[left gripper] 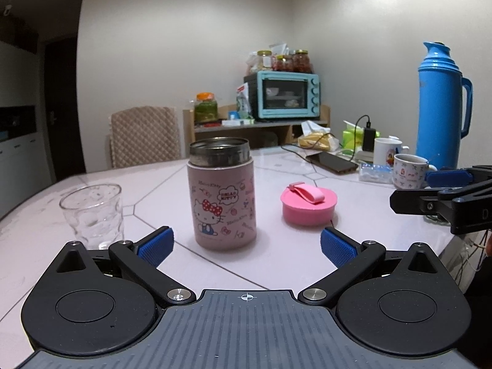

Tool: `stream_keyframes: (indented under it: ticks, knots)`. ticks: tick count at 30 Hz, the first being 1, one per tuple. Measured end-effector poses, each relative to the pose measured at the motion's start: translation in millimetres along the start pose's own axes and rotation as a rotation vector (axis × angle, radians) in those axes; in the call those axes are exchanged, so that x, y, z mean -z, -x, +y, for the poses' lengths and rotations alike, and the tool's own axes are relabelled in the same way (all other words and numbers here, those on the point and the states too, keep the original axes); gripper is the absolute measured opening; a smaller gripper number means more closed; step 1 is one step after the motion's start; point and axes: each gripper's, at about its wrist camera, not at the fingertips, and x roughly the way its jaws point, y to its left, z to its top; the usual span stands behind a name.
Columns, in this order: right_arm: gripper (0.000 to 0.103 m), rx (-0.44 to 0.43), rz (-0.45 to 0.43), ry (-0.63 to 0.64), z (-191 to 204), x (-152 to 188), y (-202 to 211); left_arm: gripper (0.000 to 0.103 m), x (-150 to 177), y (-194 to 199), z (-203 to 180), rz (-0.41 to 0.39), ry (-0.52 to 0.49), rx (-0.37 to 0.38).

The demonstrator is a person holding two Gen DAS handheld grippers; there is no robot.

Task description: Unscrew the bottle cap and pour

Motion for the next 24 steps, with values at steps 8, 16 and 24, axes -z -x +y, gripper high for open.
stream_keyframes:
  ticks: [8, 16, 24]
  knots:
    - [0.103, -0.007, -0.003, -0.011, 5, 7, 8, 0.103, 6, 10, -1, 0.002, 0.009, -0.03]
    - [0.103, -0.012, -0.006, -0.022, 9, 13, 17, 0.103, 9, 14, 0, 0.008, 0.017, -0.048]
    - [0.103, -0.033, -0.008, -0.026, 14, 23, 22, 0.103, 17, 20, 1, 0.016, 0.03, -0.066]
